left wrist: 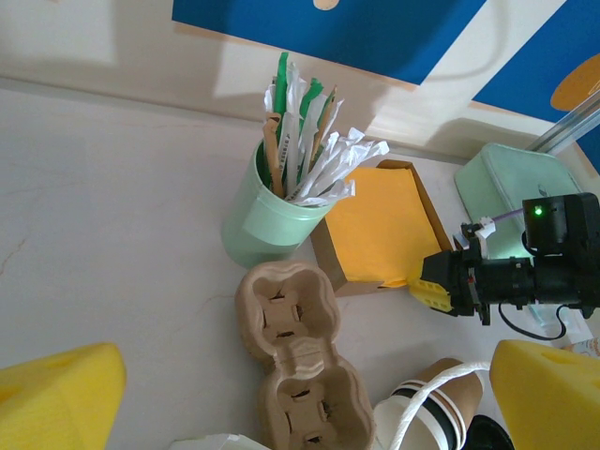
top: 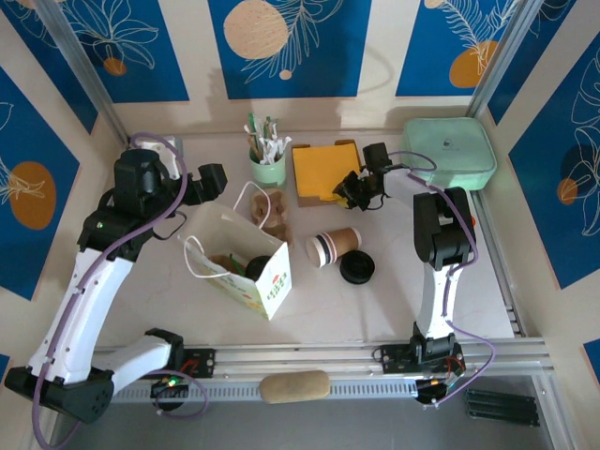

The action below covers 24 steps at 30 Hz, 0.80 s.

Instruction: Pack the takeout coffee

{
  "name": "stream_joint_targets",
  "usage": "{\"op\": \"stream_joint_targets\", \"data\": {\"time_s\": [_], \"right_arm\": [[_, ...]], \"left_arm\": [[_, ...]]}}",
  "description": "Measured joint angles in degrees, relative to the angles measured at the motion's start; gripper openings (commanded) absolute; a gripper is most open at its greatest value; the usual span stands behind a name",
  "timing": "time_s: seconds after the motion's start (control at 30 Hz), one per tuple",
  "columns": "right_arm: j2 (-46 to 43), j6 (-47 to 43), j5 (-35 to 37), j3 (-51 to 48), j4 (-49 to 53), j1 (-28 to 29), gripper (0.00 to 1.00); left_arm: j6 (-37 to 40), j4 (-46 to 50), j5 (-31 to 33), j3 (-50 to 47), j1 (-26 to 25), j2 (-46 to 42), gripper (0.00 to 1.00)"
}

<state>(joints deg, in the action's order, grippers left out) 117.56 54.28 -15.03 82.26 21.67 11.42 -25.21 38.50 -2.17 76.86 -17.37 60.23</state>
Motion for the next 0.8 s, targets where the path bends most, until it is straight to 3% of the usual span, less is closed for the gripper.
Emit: {"op": "stream_joint_targets", "data": {"time_s": [0.57,0.8], "right_arm": [[0.00,0.04,-0.20,2.19,0.17,-0.37,0.18],[0.11,0.37,-0.28,2.27,0.15,-0.42,0.08]], "left_arm": [[0.00,-0.17,0.00,0.00,0.00,0.76,0.99],[0.00,-0.20,0.00,0.00,0.00,0.76,0.99]]}}
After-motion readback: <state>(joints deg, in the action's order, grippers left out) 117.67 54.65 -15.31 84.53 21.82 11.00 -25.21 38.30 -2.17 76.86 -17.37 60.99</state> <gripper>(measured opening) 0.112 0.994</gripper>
